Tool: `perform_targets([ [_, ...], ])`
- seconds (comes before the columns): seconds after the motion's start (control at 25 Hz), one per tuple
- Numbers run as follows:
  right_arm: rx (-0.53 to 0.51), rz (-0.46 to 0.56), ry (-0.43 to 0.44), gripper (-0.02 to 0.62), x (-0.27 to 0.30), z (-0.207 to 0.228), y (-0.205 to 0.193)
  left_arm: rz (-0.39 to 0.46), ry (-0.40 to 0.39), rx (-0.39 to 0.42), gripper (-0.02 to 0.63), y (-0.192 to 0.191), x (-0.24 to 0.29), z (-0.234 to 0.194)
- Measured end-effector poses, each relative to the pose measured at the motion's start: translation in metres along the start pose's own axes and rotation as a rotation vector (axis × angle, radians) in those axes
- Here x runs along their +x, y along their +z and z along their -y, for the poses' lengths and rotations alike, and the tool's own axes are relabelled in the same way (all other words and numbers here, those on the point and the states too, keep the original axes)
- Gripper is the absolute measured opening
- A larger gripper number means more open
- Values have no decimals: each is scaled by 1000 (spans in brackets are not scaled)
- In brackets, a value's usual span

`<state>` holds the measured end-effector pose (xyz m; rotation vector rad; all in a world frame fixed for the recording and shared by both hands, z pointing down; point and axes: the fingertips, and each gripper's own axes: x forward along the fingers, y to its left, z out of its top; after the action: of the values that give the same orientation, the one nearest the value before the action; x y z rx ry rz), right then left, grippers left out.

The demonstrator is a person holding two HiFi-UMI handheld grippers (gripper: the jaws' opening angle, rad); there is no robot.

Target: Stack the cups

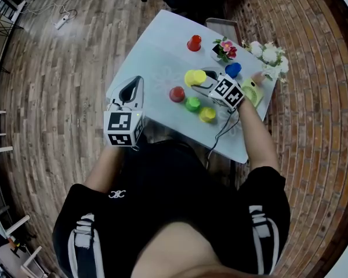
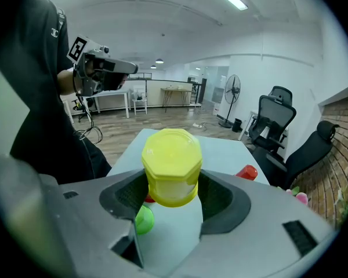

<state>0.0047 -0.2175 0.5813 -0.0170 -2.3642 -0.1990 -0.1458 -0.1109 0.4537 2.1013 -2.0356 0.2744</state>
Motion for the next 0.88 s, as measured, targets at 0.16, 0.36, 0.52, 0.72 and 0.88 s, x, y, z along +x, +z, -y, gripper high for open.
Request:
perform_targets([
  [0.16, -16, -37, 52, 264, 4, -21, -4, 0, -6, -3, 3, 0, -3, 1],
  [0.36, -5, -57, 88, 265, 12, -36, -15, -11, -3, -6, 3, -5, -6, 2],
  [0.52, -19, -84, 115, 265, 21, -49, -22, -24, 1, -2, 3, -12, -11, 0],
  [0.72, -34, -107, 132, 265, 29, -57, -28, -37, 8, -1, 3, -17, -15, -3],
  [0.88, -35, -128, 139, 265, 33, -60, -36, -45, 15, -1, 3, -21, -18, -4],
])
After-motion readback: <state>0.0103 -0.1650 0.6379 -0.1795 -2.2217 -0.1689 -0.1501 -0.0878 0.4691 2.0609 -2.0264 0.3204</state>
